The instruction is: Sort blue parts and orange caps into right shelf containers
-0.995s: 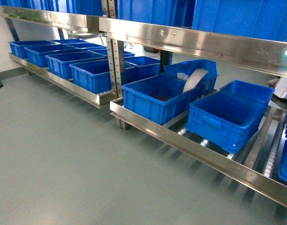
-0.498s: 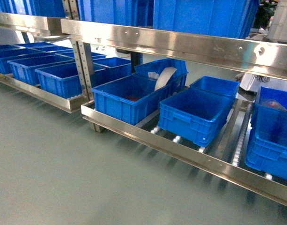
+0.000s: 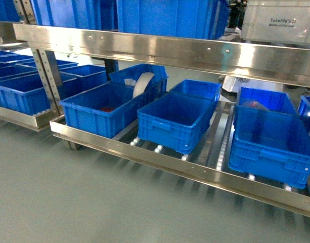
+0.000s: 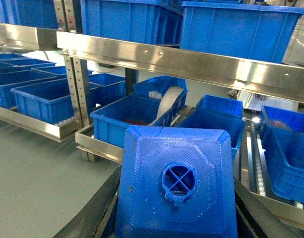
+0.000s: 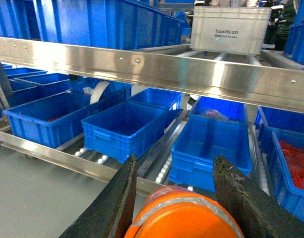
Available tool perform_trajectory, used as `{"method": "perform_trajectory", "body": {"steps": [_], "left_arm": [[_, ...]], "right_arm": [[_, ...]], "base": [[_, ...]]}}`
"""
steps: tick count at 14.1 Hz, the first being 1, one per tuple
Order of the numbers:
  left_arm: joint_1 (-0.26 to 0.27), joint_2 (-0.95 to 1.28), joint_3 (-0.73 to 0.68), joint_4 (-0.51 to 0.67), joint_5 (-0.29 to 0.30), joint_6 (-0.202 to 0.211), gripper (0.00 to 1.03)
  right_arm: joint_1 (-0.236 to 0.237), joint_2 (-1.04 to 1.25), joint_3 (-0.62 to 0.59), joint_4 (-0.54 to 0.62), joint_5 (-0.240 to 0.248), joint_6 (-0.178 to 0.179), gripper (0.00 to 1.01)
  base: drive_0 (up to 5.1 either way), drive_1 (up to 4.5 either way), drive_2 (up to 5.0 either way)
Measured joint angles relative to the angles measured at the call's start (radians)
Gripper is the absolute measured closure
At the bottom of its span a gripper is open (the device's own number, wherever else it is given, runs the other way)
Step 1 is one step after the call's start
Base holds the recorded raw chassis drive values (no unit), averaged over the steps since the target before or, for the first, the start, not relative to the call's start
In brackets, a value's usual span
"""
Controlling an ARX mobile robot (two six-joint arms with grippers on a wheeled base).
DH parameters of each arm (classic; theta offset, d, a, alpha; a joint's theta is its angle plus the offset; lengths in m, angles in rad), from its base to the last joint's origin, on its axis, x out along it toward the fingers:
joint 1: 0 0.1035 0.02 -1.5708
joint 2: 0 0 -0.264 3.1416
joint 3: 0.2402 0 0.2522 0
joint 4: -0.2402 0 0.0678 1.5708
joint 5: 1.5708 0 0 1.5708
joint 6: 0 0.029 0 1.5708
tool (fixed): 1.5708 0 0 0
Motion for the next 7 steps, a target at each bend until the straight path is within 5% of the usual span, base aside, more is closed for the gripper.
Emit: {"method": "perform_trajectory", "body": {"steps": [2,7], "left_arm": [[0.000,0.000,0.000,-0.001,0.000,0.000,0.58],[-0.001,-0.002,0.000,0.000,0.000,0.000,0.58]], "right_arm": [[0.000,0.000,0.000,0.000,0.000,0.000,0.60],[0.000,0.000,0.000,0.002,0.003,0.000,0.60]], "base": [[-1.5,-1.47,-1.5],[-6.0,2.53,-0.9]]}}
